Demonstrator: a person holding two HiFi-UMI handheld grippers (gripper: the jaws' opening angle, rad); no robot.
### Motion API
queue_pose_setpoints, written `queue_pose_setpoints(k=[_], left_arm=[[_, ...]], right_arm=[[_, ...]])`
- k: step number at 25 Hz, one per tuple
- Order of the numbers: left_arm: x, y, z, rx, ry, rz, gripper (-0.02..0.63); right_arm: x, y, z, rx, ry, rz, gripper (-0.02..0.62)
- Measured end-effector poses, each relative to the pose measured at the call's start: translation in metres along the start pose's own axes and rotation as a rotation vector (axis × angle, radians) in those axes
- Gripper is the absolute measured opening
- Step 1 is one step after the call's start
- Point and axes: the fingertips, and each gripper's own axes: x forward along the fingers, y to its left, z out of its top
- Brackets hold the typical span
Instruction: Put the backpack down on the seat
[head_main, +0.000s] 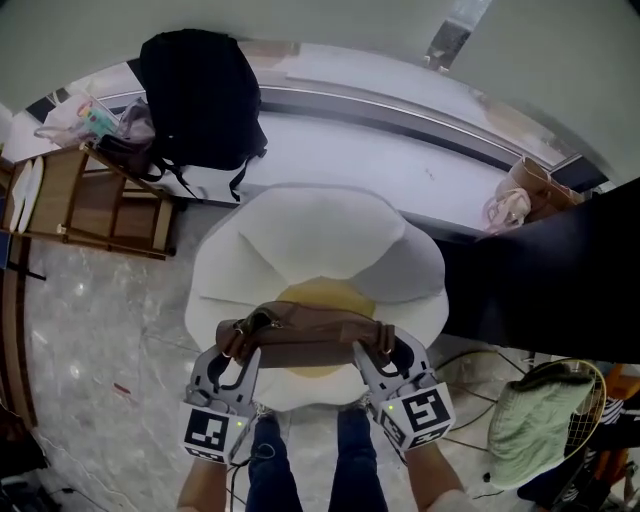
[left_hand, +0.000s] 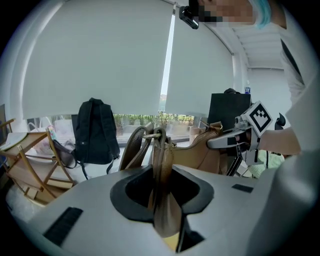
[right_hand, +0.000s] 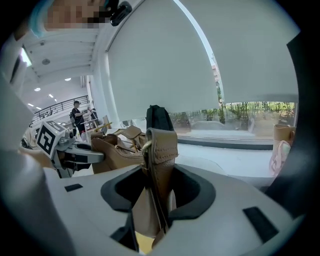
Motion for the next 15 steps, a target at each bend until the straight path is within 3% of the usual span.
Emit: queue_pose_setpoints(k=[15], left_arm=[[0.074, 0.026, -0.108, -0.051, 0.048, 0.003, 0.103]], right_arm=[[0.077, -0.030, -0.107, 0.022, 0.042, 0.008, 0.176]])
